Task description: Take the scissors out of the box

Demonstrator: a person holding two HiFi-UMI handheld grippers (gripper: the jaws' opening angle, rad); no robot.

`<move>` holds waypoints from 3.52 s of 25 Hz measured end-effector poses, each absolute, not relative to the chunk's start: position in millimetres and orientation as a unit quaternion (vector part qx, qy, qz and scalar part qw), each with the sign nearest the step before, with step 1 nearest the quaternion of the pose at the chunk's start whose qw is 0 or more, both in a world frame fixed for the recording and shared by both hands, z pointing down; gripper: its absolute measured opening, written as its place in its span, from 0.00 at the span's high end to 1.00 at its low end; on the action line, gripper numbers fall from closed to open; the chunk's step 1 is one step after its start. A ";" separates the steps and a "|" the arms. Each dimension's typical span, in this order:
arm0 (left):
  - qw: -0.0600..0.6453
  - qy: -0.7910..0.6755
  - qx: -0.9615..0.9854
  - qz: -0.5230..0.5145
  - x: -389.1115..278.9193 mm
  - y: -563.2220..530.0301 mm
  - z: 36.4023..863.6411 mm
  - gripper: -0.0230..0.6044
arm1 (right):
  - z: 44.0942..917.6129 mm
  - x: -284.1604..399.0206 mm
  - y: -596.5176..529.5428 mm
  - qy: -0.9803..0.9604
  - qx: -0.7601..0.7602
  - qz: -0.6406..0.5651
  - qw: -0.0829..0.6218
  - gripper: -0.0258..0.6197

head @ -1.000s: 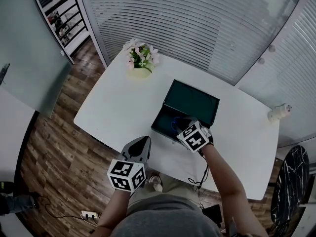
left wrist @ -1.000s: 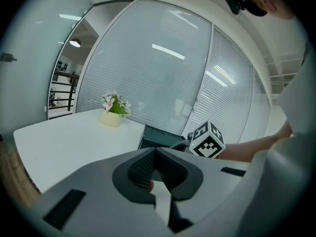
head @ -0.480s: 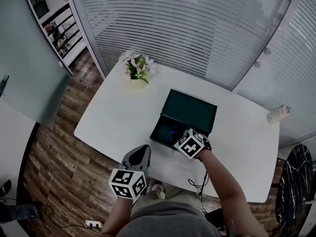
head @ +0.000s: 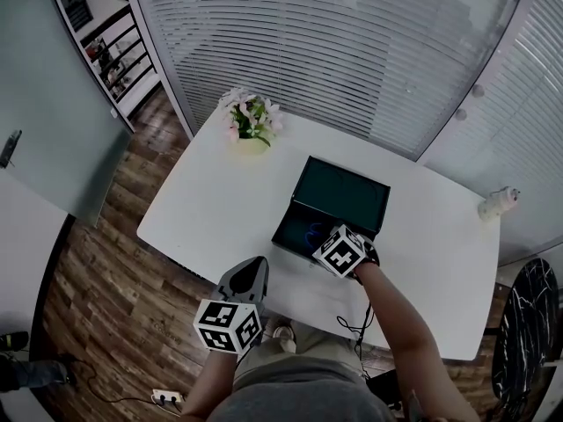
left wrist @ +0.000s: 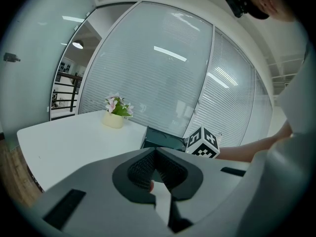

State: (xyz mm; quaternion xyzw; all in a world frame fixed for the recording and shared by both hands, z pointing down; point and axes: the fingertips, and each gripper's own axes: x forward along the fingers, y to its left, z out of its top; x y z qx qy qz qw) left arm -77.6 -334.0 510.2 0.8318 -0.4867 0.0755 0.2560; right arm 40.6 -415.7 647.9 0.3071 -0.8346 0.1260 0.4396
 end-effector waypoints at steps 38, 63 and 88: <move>0.216 -0.466 0.857 0.050 -83.0 -245.1 467.6 0.96 | 520.4 37.0 -352.8 -0.836 0.451 0.001 0.313 0.83; 0.158 -0.460 0.873 0.032 -69.9 -243.1 431.9 0.96 | 392.9 48.4 -260.9 -0.815 0.569 -0.041 0.099 0.83; 0.164 -0.464 0.870 0.032 -58.2 -249.8 434.3 0.96 | 393.7 54.4 -243.5 -0.829 0.553 -0.026 0.083 0.83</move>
